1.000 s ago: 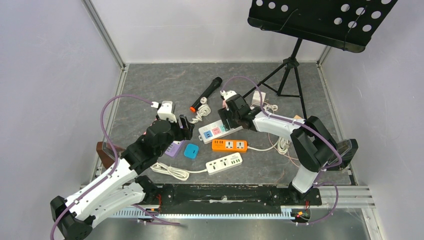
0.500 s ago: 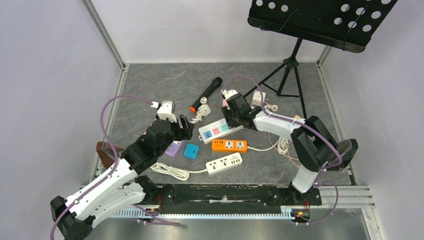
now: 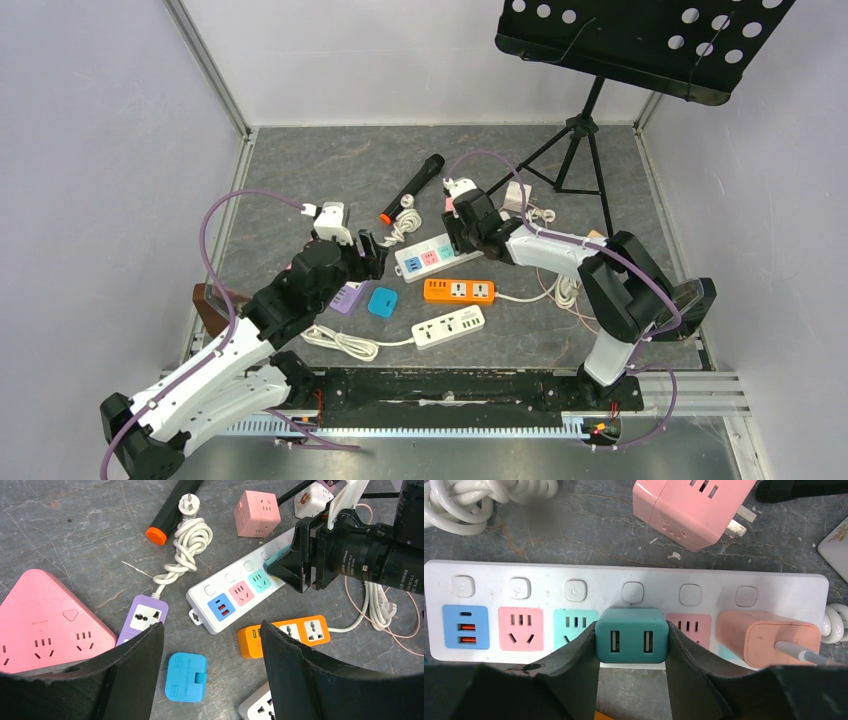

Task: Insert the plug
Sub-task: Insert the plug into the socket, then pick up the plug from the center of the board.

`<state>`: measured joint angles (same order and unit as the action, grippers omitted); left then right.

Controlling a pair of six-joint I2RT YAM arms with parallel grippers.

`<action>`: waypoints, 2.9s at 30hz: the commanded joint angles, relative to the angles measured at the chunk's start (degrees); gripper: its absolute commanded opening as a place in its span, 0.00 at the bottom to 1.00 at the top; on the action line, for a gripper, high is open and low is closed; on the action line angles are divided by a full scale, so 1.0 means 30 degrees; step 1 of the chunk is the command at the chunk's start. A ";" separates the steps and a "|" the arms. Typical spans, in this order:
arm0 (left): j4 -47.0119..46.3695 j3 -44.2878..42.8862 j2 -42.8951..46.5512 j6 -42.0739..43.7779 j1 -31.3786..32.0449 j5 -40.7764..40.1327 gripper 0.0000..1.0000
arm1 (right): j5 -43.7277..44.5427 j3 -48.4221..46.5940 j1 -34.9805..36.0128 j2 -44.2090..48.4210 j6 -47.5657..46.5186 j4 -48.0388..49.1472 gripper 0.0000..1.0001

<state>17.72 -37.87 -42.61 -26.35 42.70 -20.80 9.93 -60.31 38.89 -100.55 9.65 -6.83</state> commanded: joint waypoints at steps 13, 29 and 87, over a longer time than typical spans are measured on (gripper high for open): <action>0.0661 -0.0491 0.0280 -0.0523 -0.0140 -0.0604 0.78 | -0.0168 -0.2763 0.0001 0.1659 -0.0066 -0.2743 0.78; 0.4618 -0.4290 0.2961 -0.0167 -0.0141 -0.3028 0.79 | -0.5409 -0.3518 0.5811 0.0783 -0.7063 -0.2610 0.82; 0.4804 -0.6651 0.2240 -0.1877 -0.0141 0.0905 0.79 | -0.2804 0.1008 0.7170 0.6865 -0.6277 0.1970 0.45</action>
<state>33.28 -55.72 -33.76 -28.36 42.48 -23.59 4.12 -62.06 60.01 -87.88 -8.58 -10.44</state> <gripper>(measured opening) 0.781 0.646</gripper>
